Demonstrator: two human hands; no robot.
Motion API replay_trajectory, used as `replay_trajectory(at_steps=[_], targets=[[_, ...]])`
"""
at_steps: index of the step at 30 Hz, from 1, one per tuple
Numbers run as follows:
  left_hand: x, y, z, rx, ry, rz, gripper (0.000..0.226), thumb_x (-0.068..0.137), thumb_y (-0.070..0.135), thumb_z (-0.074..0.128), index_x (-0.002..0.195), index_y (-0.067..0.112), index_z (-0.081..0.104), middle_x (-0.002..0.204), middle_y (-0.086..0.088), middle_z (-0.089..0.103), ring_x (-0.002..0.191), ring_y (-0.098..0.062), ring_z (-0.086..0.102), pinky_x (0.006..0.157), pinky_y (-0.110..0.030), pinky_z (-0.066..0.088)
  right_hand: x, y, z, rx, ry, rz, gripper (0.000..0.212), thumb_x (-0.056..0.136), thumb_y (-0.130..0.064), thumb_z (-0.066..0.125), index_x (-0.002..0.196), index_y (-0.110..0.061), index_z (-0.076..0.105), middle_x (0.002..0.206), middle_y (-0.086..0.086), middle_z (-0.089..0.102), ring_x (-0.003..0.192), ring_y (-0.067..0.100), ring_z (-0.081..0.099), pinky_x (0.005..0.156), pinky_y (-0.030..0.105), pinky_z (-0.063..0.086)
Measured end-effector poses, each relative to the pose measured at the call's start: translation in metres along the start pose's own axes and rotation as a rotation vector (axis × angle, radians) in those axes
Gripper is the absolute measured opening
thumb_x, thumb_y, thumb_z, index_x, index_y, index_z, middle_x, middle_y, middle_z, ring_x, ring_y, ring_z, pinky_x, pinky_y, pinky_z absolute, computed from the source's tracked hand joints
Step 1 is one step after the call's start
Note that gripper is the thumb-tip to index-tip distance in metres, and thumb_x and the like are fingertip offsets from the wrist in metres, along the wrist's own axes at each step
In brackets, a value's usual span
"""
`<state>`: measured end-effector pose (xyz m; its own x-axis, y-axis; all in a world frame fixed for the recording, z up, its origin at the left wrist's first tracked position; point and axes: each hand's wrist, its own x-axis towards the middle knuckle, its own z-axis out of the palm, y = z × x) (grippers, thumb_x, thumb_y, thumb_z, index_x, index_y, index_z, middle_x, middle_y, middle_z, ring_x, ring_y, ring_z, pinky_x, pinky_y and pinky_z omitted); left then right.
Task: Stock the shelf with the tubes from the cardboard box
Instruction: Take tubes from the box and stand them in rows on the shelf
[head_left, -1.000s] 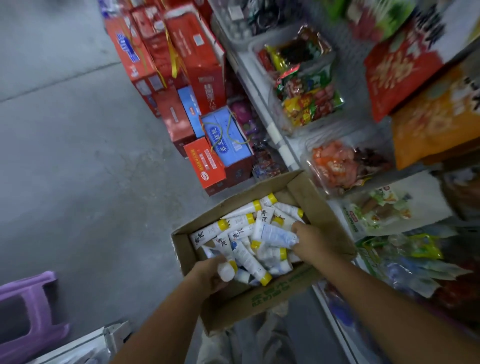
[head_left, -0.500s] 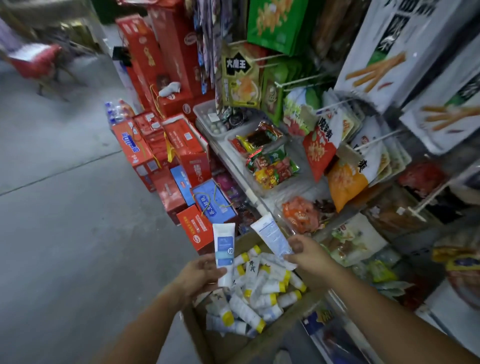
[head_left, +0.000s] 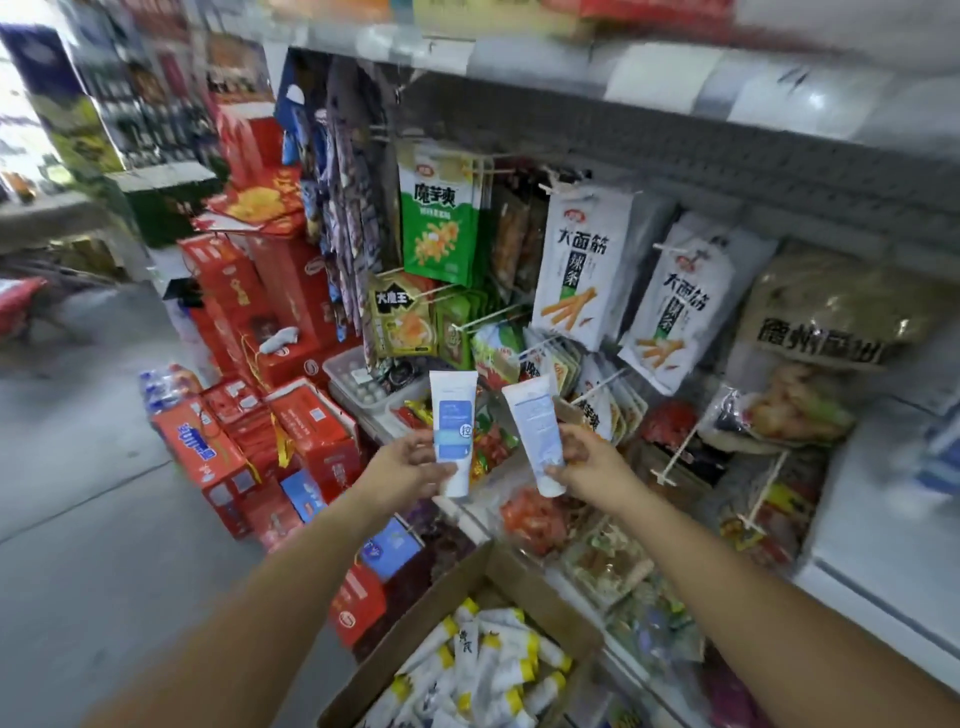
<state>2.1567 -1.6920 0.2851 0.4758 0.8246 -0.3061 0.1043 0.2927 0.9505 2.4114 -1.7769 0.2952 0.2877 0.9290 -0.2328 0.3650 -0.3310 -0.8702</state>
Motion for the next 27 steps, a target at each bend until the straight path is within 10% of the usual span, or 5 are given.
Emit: replay_trajectory(at_steps=[5,13,21,27], targets=[[-0.002,0.060,0.034,0.085,-0.088,0.123,0.040,0.086,0.000,0.071,0.122,0.011,0.060,0.109,-0.007,0.074,0.100,-0.025,0.071,0.080,-0.037,0.060,-0.027,-0.033,-0.048,0.070,0.095,-0.055,0.050,0.083,-0.019,0.076,0.125,-0.027,0.051,0.110,0.004,0.066,0.103,0.024,0.065,0.087,0.051,0.056],[-0.023,0.099,0.130,0.088,-0.168,0.257,0.040,0.081,0.001,0.075,0.116,0.018,0.067,0.111,-0.009,0.074,0.105,-0.031,0.070,0.097,-0.055,0.052,-0.095,-0.031,-0.133,0.036,0.261,-0.139,0.050,0.087,-0.015,0.073,0.128,-0.025,0.047,0.105,-0.003,0.065,0.091,0.009,0.063,0.070,0.025,0.051],[-0.054,0.107,0.227,0.122,-0.302,0.315,0.037,0.084,-0.001,0.073,0.114,0.020,0.067,0.107,-0.007,0.075,0.101,-0.025,0.071,0.087,-0.041,0.058,-0.170,0.000,-0.202,0.115,0.423,-0.107,0.060,0.081,-0.016,0.078,0.133,-0.021,0.048,0.121,0.004,0.062,0.112,0.023,0.060,0.094,0.049,0.053],[-0.075,0.103,0.300,0.153,-0.405,0.320,0.042,0.083,-0.001,0.074,0.119,0.017,0.064,0.107,-0.009,0.074,0.100,-0.025,0.071,0.085,-0.038,0.059,-0.240,0.028,-0.247,0.211,0.518,-0.077,0.045,0.087,-0.008,0.072,0.123,-0.021,0.050,0.103,0.003,0.058,0.098,0.024,0.062,0.080,0.039,0.058]])
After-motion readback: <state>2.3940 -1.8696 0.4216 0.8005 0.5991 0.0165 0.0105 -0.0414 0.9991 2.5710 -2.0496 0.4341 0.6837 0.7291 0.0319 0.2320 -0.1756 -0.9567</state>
